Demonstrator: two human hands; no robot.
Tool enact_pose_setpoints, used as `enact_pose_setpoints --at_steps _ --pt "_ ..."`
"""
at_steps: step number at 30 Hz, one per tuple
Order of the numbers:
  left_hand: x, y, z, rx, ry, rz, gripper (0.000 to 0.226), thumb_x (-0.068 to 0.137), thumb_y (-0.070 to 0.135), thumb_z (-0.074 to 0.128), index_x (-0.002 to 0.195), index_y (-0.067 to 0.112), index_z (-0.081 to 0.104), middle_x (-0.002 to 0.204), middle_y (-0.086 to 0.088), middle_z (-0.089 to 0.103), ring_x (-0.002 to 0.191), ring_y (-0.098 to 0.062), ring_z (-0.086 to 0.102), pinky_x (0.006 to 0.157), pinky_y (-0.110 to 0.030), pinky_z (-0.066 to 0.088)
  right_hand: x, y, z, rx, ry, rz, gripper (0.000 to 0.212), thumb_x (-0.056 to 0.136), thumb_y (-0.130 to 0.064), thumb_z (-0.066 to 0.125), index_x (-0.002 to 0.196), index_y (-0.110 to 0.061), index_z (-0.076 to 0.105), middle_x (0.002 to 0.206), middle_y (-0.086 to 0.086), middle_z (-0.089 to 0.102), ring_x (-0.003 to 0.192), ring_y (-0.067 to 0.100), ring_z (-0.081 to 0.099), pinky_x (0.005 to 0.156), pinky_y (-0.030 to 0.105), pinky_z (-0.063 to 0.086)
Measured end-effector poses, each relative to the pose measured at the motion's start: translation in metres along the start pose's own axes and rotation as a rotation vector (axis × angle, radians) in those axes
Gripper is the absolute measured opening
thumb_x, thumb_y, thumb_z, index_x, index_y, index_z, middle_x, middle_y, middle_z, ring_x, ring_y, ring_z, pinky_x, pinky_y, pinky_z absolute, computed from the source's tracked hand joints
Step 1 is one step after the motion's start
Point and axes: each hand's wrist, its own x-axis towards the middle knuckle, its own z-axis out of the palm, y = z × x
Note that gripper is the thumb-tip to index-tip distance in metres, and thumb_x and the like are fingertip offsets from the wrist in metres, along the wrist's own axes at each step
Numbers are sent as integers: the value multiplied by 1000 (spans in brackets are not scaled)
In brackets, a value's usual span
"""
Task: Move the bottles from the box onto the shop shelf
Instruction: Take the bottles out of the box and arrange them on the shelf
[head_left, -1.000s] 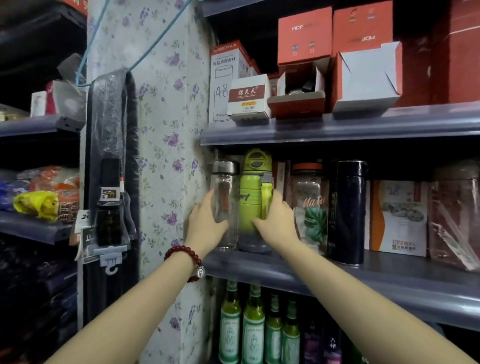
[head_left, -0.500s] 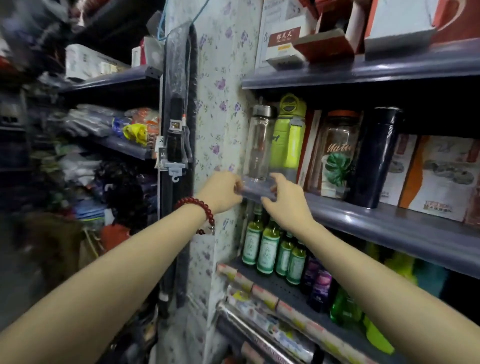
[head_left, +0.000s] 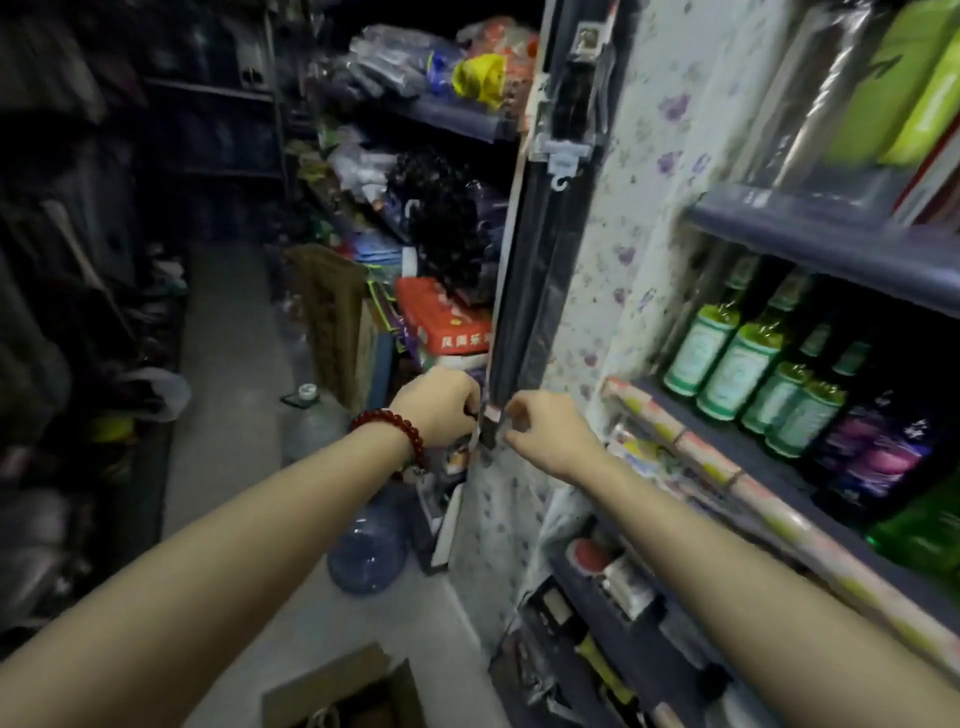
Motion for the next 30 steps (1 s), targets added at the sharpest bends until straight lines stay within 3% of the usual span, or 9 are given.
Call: enact_pose_setpoints --at_steps 3,5,10,13,16,20,24,30 --pt "-23 -50 36 16 -99 -71 7 80 16 59 82 20 65 86 -1 64 87 -25 64 65 -32 49 2 -10 64 15 -115 19 21 80 -18 59 96 -7 68 101 15 70 98 35 62 78 37 51" --pt "-37 -85 61 19 -170 -120 11 81 16 58 88 18 66 90 -2 65 88 -25 64 64 -31 46 3 -15 110 16 -199 45 22 82 -18 60 95 -3 66 100 19 69 96 36 63 79 41 52" --pt "-69 -162 128 10 -300 -217 16 86 11 54 95 9 67 102 -13 67 93 -32 63 84 -42 54 -7 -18 216 31 -357 101 26 84 -18 60 104 -4 66 107 18 67 101 35 61 80 35 48" --pt "-91 -202 186 -31 -381 -291 21 88 9 52 101 4 67 107 -15 66 98 -31 62 85 -33 51 -24 -13 289 77 -454 127 34 84 -23 63 115 -9 63 116 15 63 111 31 57 91 31 44" --pt "-113 -237 254 -75 -432 -375 24 89 10 54 111 7 63 115 -13 62 105 -27 59 83 -28 46 -43 0 362 138 -535 150 33 83 -20 63 115 -12 63 116 11 62 108 27 58 89 30 46" --pt "-142 -279 351 -37 -488 -476 24 89 19 51 110 19 61 116 -7 58 103 -26 58 80 -32 47 -63 20 451 172 -574 105 24 84 -18 59 105 -7 65 103 12 66 97 27 61 79 30 48" --pt "-155 -316 440 -81 -490 -579 23 85 20 51 101 14 66 109 -9 62 96 -26 61 82 -36 52 -79 45 541 195 -587 100 28 85 -25 61 108 -9 58 104 10 62 97 25 58 71 27 42" --pt "-170 -361 556 -191 -476 -671 30 91 28 53 117 15 57 115 -11 63 103 -26 60 85 -35 51 -110 82 670 288 -645 193 39 85 -40 64 111 -11 57 110 9 60 101 22 56 79 28 46"
